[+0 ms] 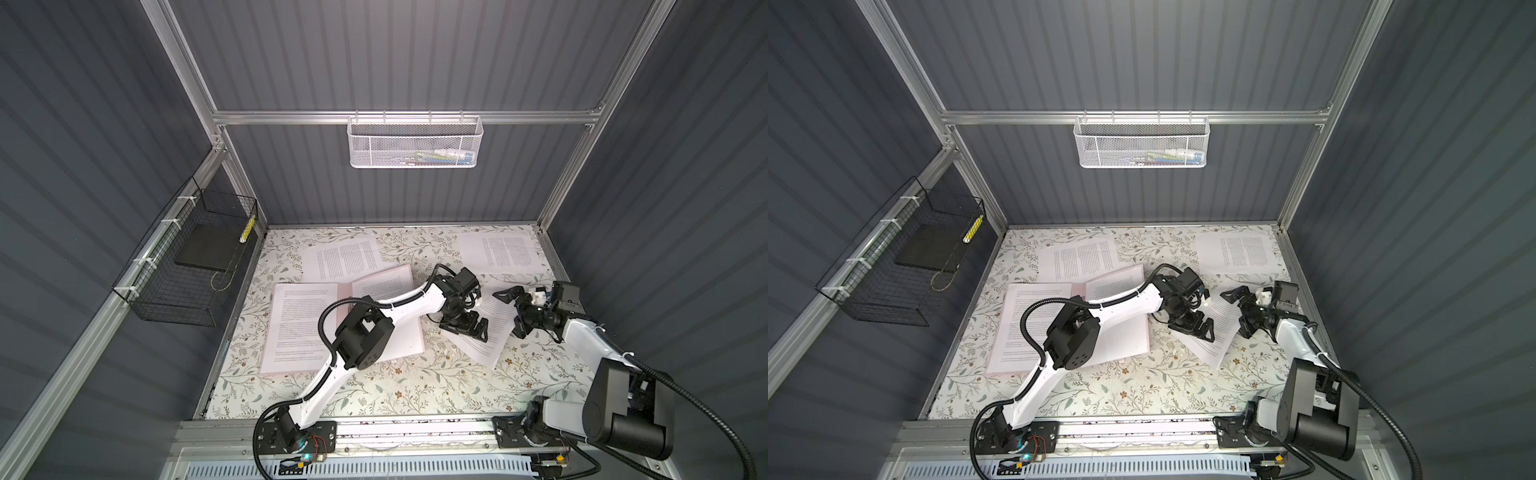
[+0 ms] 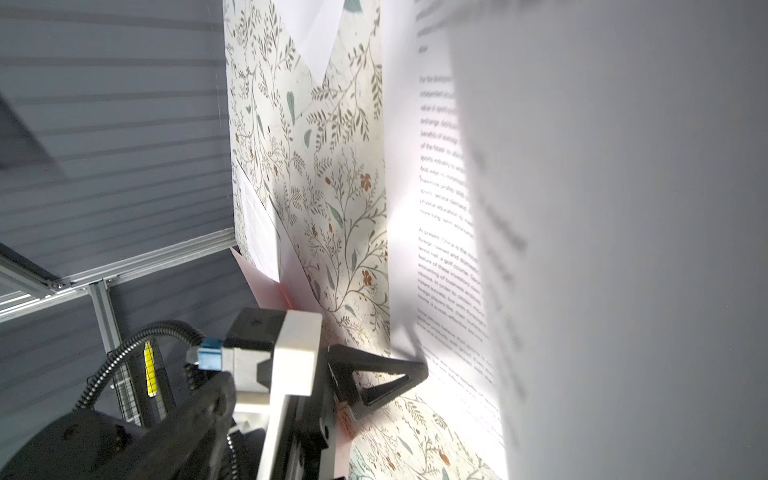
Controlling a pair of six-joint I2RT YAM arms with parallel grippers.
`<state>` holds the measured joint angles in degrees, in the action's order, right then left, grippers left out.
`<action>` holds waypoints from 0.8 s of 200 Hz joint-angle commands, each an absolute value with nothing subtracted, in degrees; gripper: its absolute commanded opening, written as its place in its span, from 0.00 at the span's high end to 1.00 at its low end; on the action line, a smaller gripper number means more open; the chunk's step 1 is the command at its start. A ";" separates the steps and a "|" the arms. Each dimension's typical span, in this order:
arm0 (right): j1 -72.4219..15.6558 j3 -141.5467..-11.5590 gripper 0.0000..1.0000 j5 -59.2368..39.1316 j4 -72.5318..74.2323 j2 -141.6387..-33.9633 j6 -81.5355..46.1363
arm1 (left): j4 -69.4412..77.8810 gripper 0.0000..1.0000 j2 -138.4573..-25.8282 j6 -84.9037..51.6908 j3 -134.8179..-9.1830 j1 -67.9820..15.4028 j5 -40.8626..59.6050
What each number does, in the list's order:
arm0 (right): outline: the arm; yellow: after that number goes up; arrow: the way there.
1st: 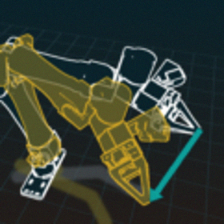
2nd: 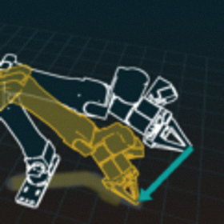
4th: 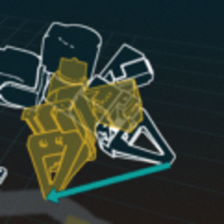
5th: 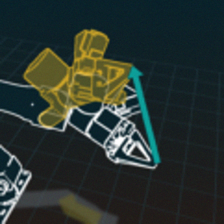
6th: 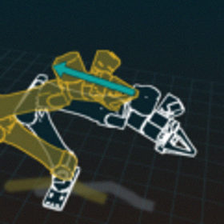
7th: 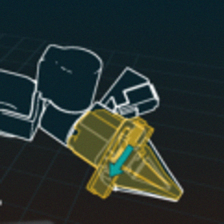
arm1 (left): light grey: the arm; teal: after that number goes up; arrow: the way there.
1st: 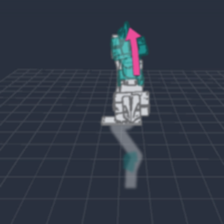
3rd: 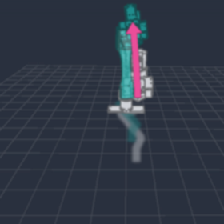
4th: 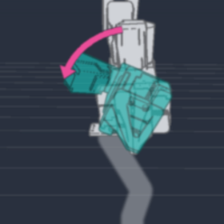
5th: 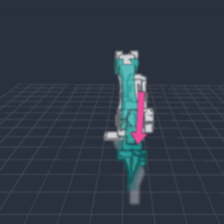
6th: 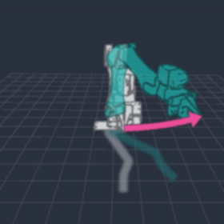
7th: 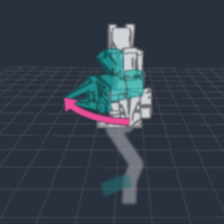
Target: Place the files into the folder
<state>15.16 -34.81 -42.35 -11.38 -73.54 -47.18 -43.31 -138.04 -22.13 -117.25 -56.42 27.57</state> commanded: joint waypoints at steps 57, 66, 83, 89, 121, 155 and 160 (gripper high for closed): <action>15.08 -29.73 0.38 -33.97 -9.29 -67.06 -50.70 | -45.12 0.00 -139.85 -23.56 -114.40 -56.17 27.46; 15.03 -29.76 0.48 -33.57 -9.86 -66.81 -50.72 | -44.75 0.00 -139.83 -23.78 -114.30 -56.23 27.60; 15.04 -29.35 0.63 -33.55 -10.58 -66.70 -50.66 | -44.82 0.00 -139.83 -23.82 -114.56 -56.16 27.80; 15.08 -29.03 0.71 -33.51 -10.62 -66.48 -50.89 | -44.83 0.00 -139.70 -23.90 -114.69 -56.13 27.78; 14.84 -27.34 1.00 -31.89 -11.83 -62.69 -51.23 | -44.70 0.00 -139.10 -25.35 -119.47 -54.15 28.48; 12.00 -33.66 1.00 -29.97 -17.46 -60.34 -46.32 | -38.62 0.00 -134.56 -28.28 -126.06 -51.34 35.30; 11.09 -35.47 1.00 -28.77 -19.01 -59.65 -45.18 | -37.70 0.00 -132.94 -28.31 -126.03 -51.04 35.21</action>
